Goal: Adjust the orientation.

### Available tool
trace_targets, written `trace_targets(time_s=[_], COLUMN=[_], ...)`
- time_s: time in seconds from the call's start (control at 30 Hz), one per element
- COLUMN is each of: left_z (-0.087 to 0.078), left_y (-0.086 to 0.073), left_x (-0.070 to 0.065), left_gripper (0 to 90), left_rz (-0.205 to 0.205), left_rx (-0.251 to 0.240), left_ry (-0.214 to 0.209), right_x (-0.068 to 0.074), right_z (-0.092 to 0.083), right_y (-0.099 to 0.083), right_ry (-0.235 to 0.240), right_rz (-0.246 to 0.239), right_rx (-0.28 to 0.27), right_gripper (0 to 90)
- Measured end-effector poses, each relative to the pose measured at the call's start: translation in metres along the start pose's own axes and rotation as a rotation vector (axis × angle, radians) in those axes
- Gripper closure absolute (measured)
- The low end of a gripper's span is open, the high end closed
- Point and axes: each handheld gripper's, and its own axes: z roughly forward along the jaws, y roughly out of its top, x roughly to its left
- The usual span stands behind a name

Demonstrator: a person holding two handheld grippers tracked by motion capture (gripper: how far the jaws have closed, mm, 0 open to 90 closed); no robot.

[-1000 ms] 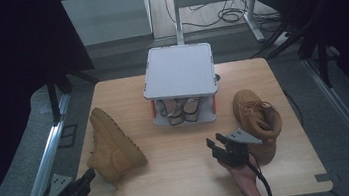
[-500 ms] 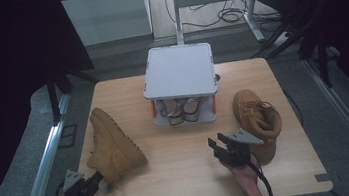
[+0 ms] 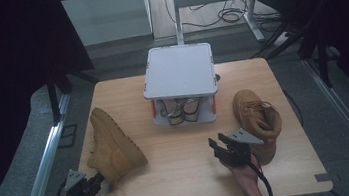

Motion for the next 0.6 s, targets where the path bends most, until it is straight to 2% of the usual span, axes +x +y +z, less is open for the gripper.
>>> trace_targets(time_s=[0.6], left_z=[-0.0025], left_y=[0.0092], left_x=[-0.0053], left_gripper=[89.0], left_rz=[0.003], left_rx=[-0.024], left_ry=[-0.017], right_x=[-0.0005], right_z=[0.0004], right_y=[-0.0006], right_ry=[-0.01], right_rz=[-0.005], right_rx=[-0.002], right_gripper=[53.8])
